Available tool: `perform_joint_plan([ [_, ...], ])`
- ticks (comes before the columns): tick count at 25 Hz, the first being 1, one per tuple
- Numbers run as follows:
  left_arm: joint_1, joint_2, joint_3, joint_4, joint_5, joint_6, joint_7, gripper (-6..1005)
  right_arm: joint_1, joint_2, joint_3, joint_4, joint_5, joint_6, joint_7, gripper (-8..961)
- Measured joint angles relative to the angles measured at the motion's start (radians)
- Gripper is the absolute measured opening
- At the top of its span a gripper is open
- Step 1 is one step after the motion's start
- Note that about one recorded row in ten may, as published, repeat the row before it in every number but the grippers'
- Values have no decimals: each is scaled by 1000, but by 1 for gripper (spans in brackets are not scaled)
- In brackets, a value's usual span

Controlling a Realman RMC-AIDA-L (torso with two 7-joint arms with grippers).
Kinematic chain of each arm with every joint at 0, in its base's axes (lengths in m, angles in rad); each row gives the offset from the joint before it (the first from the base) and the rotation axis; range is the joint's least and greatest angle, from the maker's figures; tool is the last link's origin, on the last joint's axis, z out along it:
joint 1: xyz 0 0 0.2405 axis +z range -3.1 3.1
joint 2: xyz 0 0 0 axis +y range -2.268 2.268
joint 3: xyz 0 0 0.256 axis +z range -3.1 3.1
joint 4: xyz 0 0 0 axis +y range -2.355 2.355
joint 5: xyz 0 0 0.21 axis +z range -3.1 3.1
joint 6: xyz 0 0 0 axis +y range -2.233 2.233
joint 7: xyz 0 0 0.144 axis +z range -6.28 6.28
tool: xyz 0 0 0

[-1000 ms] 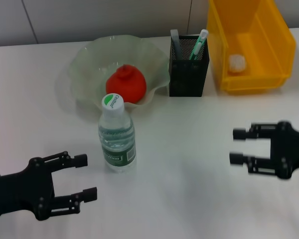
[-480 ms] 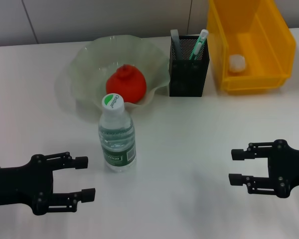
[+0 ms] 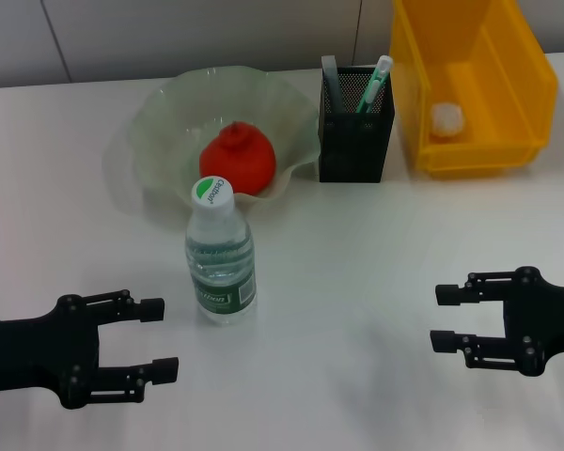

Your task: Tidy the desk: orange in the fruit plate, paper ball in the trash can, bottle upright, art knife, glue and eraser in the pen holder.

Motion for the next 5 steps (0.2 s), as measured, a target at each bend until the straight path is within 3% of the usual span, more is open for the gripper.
perform_joint_plan([
  [5, 5, -1, 0, 0, 0, 0, -1, 799, -1, 1, 0, 9, 0, 0, -9, 583],
])
